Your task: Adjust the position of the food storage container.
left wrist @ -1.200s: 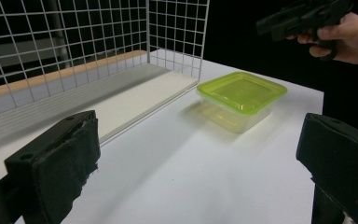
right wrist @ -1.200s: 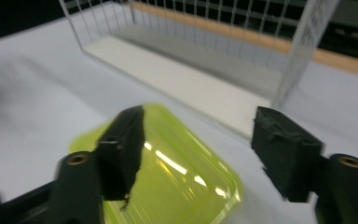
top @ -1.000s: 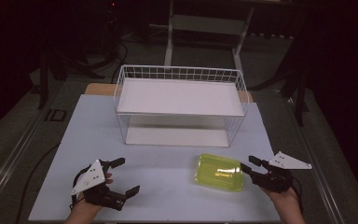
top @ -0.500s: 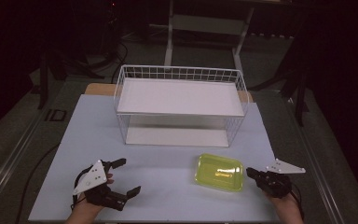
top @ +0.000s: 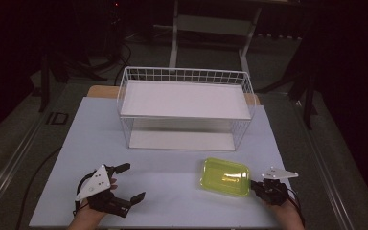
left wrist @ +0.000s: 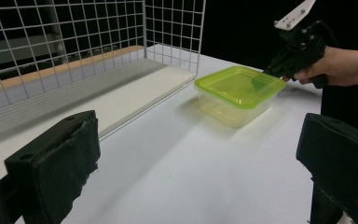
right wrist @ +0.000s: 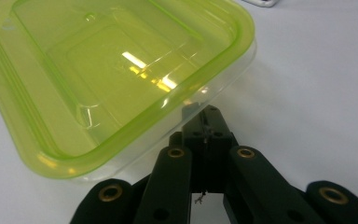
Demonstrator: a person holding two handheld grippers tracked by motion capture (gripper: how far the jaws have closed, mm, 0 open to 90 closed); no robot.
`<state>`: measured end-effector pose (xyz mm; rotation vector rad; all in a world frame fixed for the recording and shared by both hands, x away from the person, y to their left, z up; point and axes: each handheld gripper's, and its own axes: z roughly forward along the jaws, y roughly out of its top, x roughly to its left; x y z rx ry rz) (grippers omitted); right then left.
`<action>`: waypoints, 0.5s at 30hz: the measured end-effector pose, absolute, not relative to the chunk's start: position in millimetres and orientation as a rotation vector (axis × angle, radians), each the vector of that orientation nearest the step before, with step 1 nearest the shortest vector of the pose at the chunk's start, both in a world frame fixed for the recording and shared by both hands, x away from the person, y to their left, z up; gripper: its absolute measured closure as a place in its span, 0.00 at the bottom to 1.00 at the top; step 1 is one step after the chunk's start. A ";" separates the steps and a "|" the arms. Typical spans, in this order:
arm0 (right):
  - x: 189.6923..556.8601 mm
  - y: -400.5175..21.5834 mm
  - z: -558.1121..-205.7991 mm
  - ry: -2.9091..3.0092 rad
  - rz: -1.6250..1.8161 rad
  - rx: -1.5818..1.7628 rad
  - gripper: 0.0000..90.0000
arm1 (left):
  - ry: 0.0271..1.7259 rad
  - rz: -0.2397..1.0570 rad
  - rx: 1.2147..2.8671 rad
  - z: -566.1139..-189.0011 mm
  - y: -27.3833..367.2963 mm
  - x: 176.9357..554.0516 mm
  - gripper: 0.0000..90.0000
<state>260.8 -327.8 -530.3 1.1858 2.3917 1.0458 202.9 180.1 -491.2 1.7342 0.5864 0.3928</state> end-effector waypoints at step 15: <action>281.2 -307.9 -528.1 2.452 1.012 1.139 1.00 | 0.582 0.392 1.743 -491.7 179.0 203.1 0.00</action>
